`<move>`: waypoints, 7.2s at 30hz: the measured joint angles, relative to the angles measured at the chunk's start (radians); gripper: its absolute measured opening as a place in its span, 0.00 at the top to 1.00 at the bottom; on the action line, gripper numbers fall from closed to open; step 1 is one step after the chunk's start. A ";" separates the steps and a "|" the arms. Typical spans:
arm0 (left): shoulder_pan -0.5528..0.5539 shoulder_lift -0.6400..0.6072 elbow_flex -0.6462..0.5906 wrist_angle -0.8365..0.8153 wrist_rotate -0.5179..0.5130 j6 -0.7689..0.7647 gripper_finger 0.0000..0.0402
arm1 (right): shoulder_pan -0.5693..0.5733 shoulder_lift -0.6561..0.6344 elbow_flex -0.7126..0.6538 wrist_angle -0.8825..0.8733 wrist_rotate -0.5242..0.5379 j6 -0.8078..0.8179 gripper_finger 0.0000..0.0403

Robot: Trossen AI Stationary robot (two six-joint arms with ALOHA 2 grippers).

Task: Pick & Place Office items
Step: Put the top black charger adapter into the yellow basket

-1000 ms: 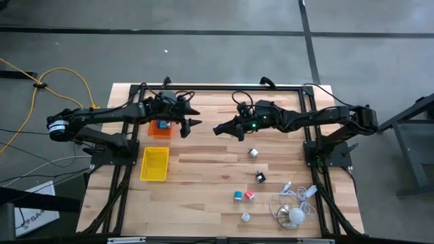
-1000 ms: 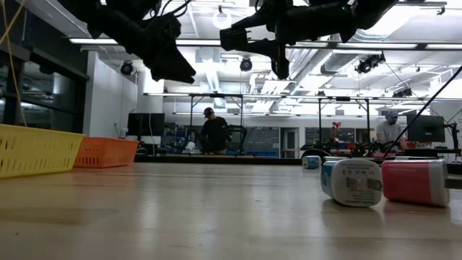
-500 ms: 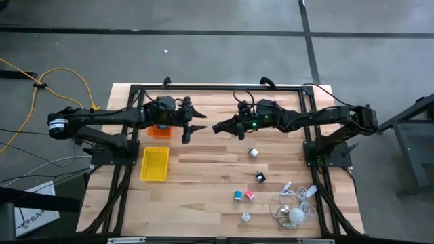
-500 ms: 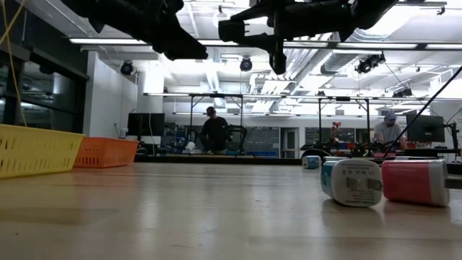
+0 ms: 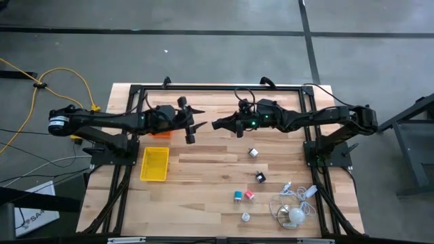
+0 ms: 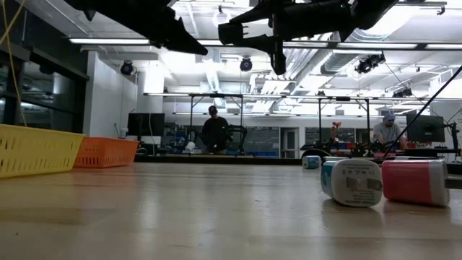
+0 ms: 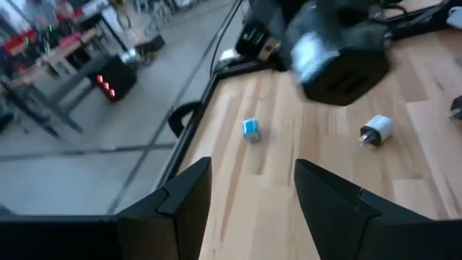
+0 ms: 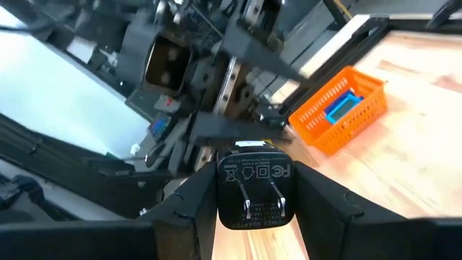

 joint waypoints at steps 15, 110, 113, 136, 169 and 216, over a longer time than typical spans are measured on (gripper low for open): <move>-0.084 0.000 0.000 0.105 -0.049 0.125 0.41 | -0.027 0.000 0.000 0.053 -0.018 0.036 0.65; -0.081 0.135 0.000 0.542 0.032 0.340 0.48 | -0.023 0.000 0.000 0.215 -0.057 0.060 0.65; -0.081 0.135 0.000 0.542 0.032 0.340 0.52 | -0.024 0.000 0.000 0.214 -0.057 0.060 0.65; -0.081 0.135 0.000 0.541 0.033 0.343 0.61 | -0.024 0.000 0.000 0.214 -0.057 0.063 0.65; -0.086 0.135 0.000 0.520 -0.027 0.340 0.62 | -0.024 0.000 0.000 0.140 -0.153 0.026 0.44; -0.687 -0.046 0.000 -1.121 -0.487 -1.159 0.62 | 0.076 0.000 0.000 -0.169 -0.187 -0.054 0.44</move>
